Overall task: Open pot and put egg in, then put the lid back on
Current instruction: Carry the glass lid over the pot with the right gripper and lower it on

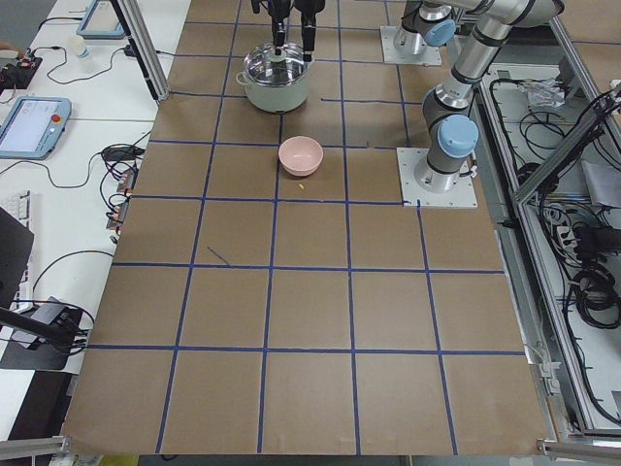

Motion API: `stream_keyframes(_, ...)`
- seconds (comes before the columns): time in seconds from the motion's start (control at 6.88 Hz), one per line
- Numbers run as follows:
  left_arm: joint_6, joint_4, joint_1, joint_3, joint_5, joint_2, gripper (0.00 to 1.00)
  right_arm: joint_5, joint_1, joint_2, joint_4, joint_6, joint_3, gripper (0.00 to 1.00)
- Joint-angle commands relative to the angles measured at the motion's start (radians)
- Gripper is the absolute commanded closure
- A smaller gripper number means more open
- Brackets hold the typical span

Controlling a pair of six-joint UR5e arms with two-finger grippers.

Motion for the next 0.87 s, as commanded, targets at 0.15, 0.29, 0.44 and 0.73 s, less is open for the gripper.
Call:
stream_keyframes(0.15,0.000,0.000,0.001,0.000,-0.001,0.000,0.00,0.003,-0.011,0.000,-0.032,-0.039,0.001,0.73)
stream_keyframes(0.29,0.001,0.000,0.001,-0.002,-0.001,0.000,0.00,0.003,-0.011,0.000,-0.032,-0.039,0.001,0.73)
stream_keyframes(0.44,0.001,0.000,0.001,-0.002,-0.001,0.000,0.00,0.003,-0.011,0.000,-0.032,-0.038,0.006,0.73)
stream_keyframes(0.73,0.001,0.000,-0.001,-0.003,-0.002,-0.001,0.00,-0.001,-0.011,0.000,-0.050,-0.039,0.018,0.71)
